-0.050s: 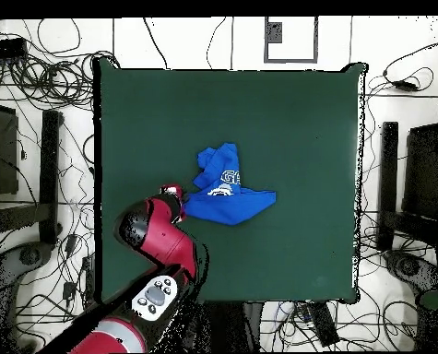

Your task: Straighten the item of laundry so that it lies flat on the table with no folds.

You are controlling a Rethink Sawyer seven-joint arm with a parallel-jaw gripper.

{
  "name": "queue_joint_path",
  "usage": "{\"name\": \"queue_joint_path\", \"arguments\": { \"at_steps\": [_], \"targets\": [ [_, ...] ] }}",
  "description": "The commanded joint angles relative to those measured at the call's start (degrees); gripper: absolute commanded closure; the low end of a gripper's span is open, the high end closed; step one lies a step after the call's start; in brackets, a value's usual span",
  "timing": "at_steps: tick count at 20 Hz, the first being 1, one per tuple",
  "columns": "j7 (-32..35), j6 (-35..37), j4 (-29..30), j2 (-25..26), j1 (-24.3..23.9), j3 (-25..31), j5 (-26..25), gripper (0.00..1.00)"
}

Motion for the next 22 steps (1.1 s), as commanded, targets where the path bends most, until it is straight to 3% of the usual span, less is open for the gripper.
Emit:
{"name": "queue_joint_path", "arguments": {
  "at_steps": [1, 17, 22],
  "targets": [
    [6.5, 0.0, 0.9, 3.0, 1.7, 5.9, -2.7, 1.00],
    [6.2, 2.5, 2.5, 0.3, 1.3, 4.7, -5.7, 1.00],
    [5.1, 11.6, 3.3, -3.8, 3.6, -0.8, -7.9, 1.00]
  ]
}}
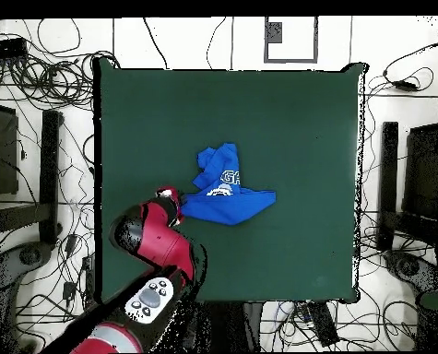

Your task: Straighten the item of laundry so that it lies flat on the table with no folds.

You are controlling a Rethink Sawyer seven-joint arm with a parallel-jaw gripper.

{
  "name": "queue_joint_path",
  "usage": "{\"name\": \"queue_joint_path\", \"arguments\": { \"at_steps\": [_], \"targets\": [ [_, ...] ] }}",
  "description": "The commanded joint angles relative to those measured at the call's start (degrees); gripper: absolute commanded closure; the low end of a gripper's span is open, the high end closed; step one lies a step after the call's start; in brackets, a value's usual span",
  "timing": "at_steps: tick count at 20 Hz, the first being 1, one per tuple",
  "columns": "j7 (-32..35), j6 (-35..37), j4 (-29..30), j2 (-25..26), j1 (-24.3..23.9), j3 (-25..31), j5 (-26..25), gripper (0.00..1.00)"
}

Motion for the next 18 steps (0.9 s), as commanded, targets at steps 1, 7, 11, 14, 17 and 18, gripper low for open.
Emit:
{"name": "queue_joint_path", "arguments": {
  "at_steps": [1, 7, 11, 14, 17, 18],
  "targets": [
    [4.7, 14.1, 3.3, -4.5, 2.9, -1.1, -4.4, 1.00],
    [2.6, 30.5, 3.6, -13.8, 2.5, -7.0, -13.0, 1.00],
    [1.8, 32.1, 4.8, -17.1, 0.5, -6.4, -16.5, 1.00],
    [0.9, 31.8, 5.2, -18.1, -1.4, -5.3, -18.5, 1.00],
    [1.2, 29.0, 5.7, -17.6, -3.4, -3.0, -19.3, 1.00],
    [1.0, 27.4, 6.0, -17.3, -4.4, -2.0, -19.6, 1.00]
  ]
}}
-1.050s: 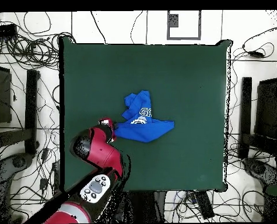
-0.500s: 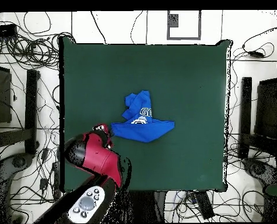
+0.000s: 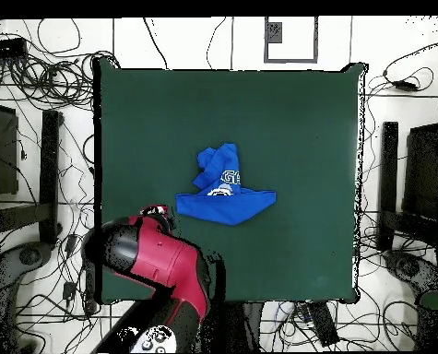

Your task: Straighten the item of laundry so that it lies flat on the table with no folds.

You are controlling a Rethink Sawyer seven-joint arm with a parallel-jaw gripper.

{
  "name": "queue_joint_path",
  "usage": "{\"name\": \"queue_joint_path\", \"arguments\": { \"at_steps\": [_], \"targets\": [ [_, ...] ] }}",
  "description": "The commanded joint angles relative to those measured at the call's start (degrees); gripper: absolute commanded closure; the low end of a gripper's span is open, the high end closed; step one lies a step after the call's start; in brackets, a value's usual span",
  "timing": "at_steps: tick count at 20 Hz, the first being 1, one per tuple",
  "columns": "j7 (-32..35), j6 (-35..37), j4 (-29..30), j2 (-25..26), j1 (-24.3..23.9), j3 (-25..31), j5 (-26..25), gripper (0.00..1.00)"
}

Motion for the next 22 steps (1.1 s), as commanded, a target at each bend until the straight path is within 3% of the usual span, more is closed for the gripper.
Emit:
{"name": "queue_joint_path", "arguments": {
  "at_steps": [1, 5, 6, 13, 22],
  "targets": [
    [1.0, -1.1, 4.9, -0.2, -4.4, 5.9, -3.6, 1.00],
    [-1.3, -8.2, 6.5, 0.5, -7.7, 10.2, -5.9, 1.00],
    [-0.6, -10.1, 7.0, 0.2, -8.4, 11.3, -6.9, 0.00],
    [-0.1, -17.8, 8.4, 0.2, -11.1, 14.4, -10.7, 0.00],
    [3.5, -17.1, 7.3, 0.6, -11.1, 14.5, -11.9, 0.00]
  ]
}}
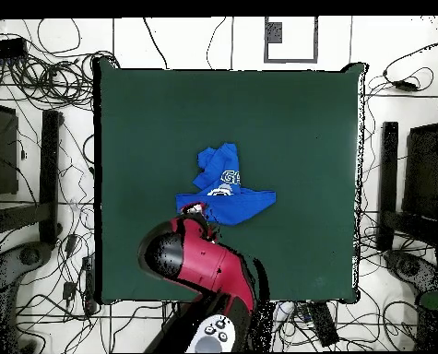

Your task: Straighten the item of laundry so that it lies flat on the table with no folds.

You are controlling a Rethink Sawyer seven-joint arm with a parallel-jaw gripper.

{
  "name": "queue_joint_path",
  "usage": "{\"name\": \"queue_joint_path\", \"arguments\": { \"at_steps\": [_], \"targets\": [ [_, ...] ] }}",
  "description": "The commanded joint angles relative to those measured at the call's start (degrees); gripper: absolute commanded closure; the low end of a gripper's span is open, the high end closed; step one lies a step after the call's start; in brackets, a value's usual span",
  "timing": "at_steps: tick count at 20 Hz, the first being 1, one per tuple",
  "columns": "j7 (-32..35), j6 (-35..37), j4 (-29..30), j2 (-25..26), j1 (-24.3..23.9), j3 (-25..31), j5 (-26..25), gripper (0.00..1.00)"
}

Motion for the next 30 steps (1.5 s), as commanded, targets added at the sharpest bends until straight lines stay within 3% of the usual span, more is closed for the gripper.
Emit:
{"name": "queue_joint_path", "arguments": {
  "at_steps": [1, 8, 13, 25, 30],
  "targets": [
    [4.0, -0.8, 2.1, 2.2, 0.3, 8.9, -1.7, 0.00],
    [8.1, -1.0, 1.1, 2.8, 1.0, 8.9, 1.3, 0.00],
    [14.9, -0.2, 0.6, 4.5, 2.7, 7.4, 7.4, 0.00],
    [17.2, 0.5, -0.1, 6.5, 7.8, 3.4, 15.5, 0.00],
    [18.4, -2.7, 1.4, 5.9, 7.9, 4.6, 19.9, 0.00]
  ]
}}
